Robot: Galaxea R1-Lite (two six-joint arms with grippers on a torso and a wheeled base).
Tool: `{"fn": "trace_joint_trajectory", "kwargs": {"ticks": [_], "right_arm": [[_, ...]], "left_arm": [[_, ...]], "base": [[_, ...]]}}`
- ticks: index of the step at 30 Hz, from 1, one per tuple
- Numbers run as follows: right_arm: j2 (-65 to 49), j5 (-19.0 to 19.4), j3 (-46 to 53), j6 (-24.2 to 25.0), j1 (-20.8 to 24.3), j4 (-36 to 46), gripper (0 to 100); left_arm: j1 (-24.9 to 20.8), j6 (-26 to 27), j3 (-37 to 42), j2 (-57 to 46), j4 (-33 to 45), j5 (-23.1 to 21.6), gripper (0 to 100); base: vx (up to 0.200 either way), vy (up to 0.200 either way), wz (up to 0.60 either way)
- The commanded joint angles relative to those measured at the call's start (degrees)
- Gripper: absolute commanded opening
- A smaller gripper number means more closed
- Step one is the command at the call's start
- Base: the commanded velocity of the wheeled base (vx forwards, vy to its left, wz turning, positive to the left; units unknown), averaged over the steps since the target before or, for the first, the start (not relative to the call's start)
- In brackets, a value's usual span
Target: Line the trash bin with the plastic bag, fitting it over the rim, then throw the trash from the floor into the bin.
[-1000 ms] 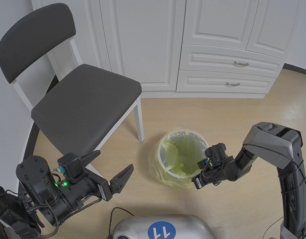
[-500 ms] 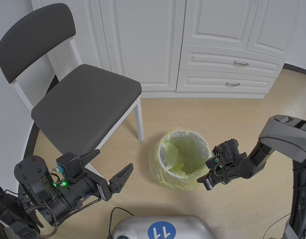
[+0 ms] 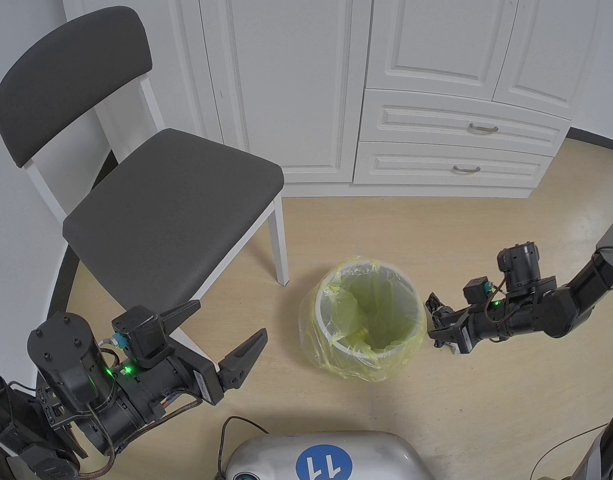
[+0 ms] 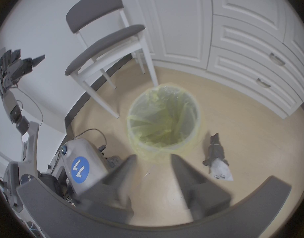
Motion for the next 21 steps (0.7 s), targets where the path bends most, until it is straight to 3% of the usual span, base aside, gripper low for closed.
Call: {"fn": "trace_joint_trajectory", "kwargs": {"ticks": [1, 7, 12, 13, 14, 17, 19, 21], "right_arm": [[-2.44, 0.04, -2.23, 0.15, -4.23, -0.05, 100], [2.66, -0.05, -7.5, 0.24, -10.56, 0.22, 100], [7.14, -0.05, -12.6, 0.32, -13.54, 4.44, 100], [10.92, 0.21, -18.66, 0.5, -16.0, 10.85, 100], [10.92, 0.21, -18.66, 0.5, -16.0, 10.85, 100], [16.37, 0.3, -25.08, 3.49, -17.94, 14.02, 100], [21.73, 0.12, -30.71, 10.69, -18.11, 14.37, 100], [24.89, -0.31, -34.05, 14.39, -18.2, 14.54, 100]], "left_arm": [[0.01, -0.01, -0.06, -0.02, -0.02, 0.11, 100], [0.19, 0.08, -0.15, -0.02, -0.02, 0.2, 100], [0.27, 0.08, -0.24, -0.02, -0.02, 0.2, 100], [0.27, 0.52, -0.24, -0.72, -0.02, 0.28, 100], [0.27, 0.52, -0.24, -0.72, -0.02, 0.28, 100], [0.36, 1.39, -0.33, -1.25, -0.02, 0.2, 100], [0.45, 1.39, -0.68, -1.16, -0.02, 0.2, 100], [0.45, 1.39, -0.77, -0.98, -0.02, 0.2, 100]], "base": [[0.0, 0.0, 0.0], [0.0, 0.0, 0.0], [0.0, 0.0, 0.0], [0.0, 0.0, 0.0], [0.0, 0.0, 0.0], [0.0, 0.0, 0.0], [0.0, 0.0, 0.0], [0.0, 0.0, 0.0]]}}
